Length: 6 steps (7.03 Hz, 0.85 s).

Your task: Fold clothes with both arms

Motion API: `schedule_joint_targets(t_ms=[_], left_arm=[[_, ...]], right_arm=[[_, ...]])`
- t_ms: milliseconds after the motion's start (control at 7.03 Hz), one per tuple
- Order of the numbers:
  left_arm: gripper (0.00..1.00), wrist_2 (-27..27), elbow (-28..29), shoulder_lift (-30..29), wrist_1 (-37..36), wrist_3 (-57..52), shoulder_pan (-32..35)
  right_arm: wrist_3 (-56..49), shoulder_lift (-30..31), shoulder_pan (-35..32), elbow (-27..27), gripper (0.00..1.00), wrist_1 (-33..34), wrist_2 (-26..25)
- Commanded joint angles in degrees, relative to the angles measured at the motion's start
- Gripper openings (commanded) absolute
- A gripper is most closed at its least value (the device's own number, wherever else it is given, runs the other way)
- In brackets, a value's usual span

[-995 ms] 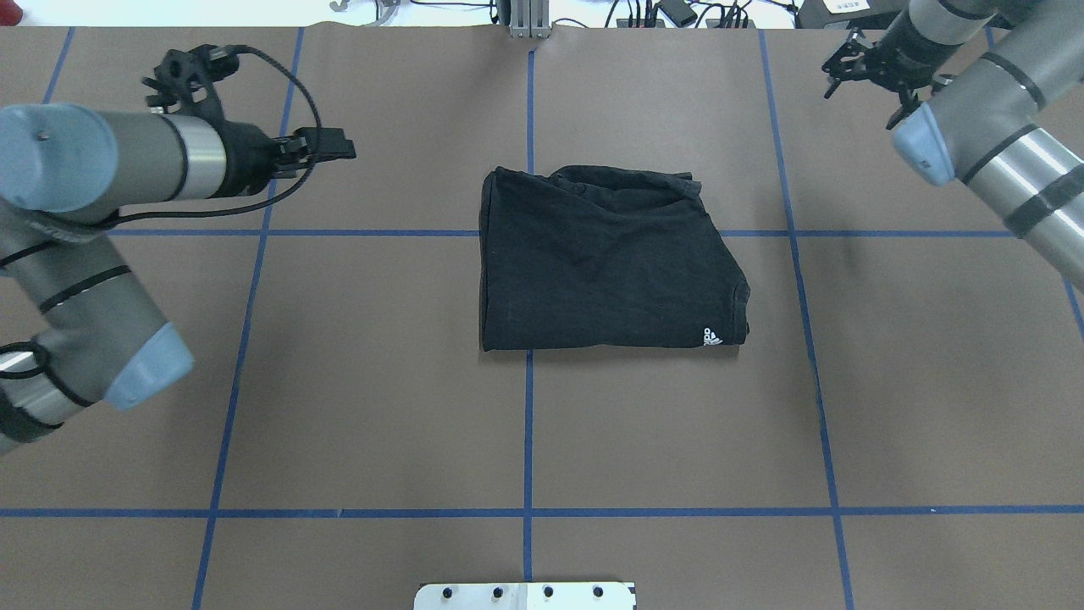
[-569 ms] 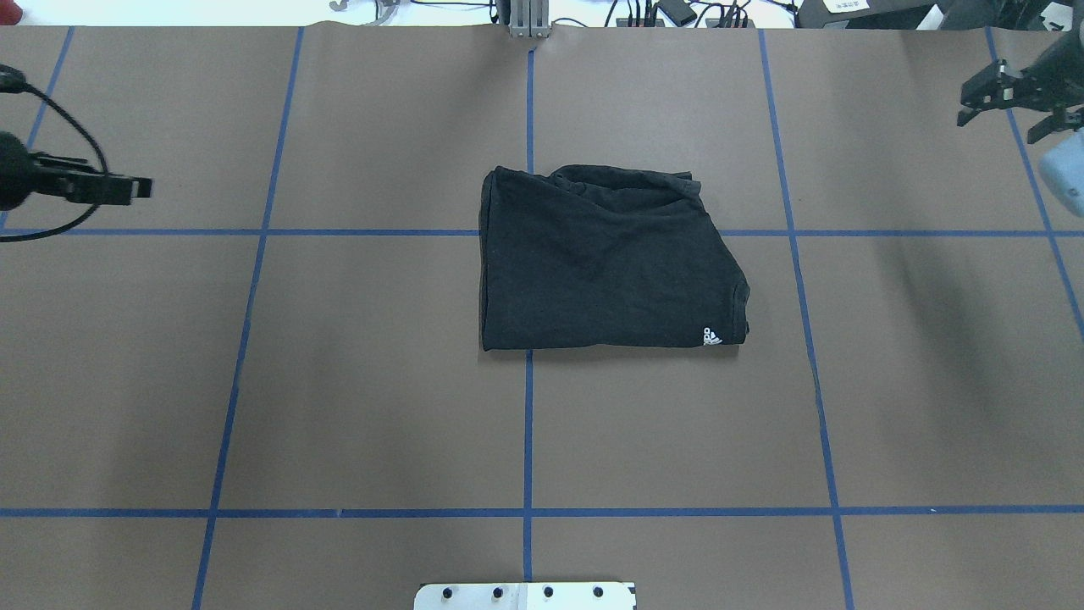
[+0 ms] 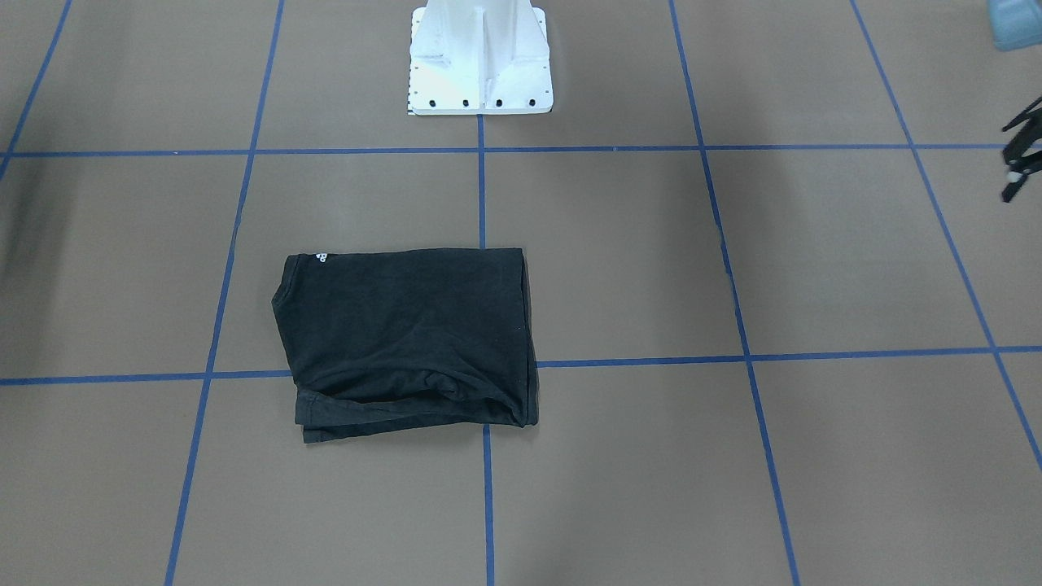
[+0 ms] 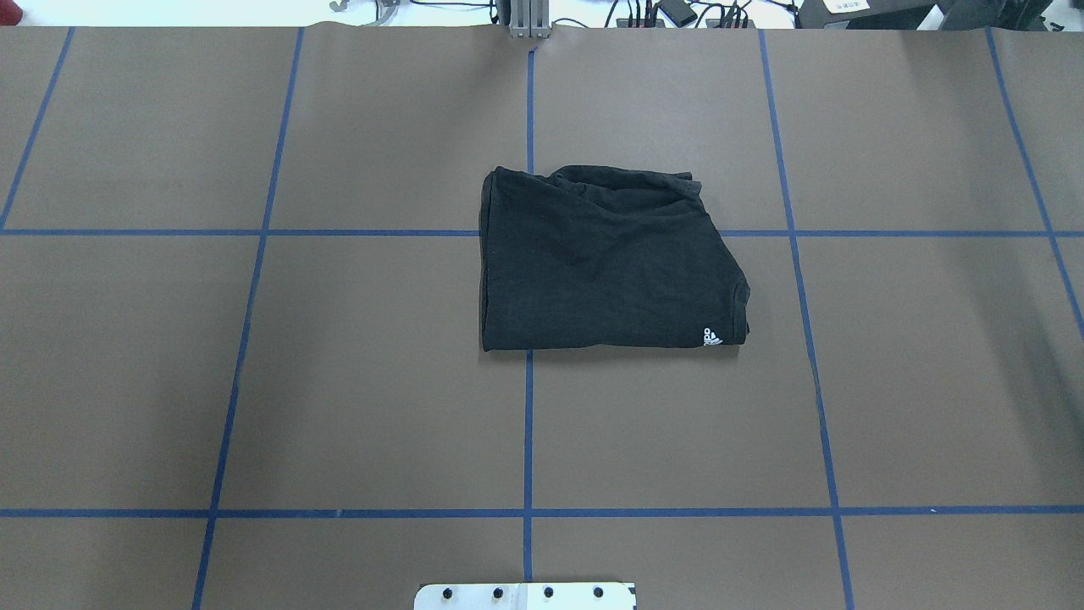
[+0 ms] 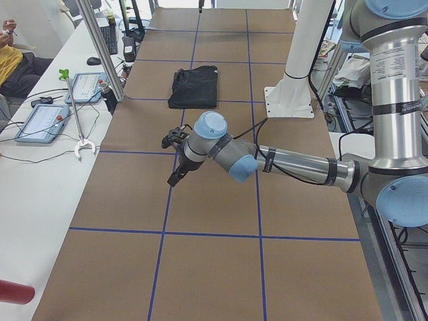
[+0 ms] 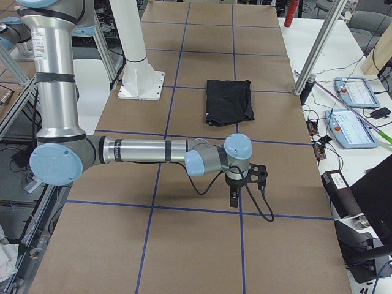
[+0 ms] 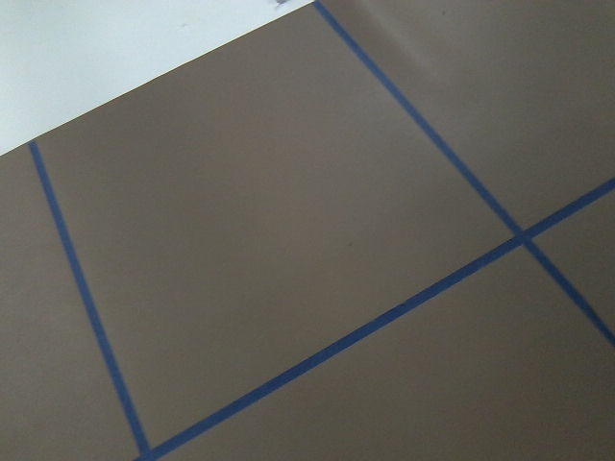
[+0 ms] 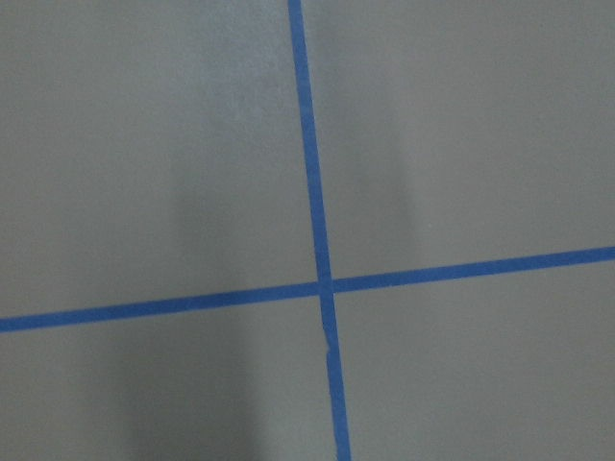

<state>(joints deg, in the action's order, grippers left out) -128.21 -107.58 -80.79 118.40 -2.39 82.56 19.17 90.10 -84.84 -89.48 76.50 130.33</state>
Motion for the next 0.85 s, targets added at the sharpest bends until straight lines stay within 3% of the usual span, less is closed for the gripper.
schedule_joint_targets(t_ms=[0, 284, 711], left_arm=[[1.0, -0.7, 0.5, 1.5, -3.7, -6.8, 3.5], [1.0, -4.2, 2.5, 1.7, -3.4, -6.8, 3.5], [1.0, -5.9, 3.5, 2.2, -3.5, -6.4, 3.5]], right_arm=[[-5.5, 3.7, -2.9, -1.1, 1.0, 0.1, 4.9], [-13.3, 4.6, -3.2, -1.4, 1.0, 0.1, 4.6], [-13.7, 4.8, -2.8, -1.4, 1.0, 0.1, 4.1]])
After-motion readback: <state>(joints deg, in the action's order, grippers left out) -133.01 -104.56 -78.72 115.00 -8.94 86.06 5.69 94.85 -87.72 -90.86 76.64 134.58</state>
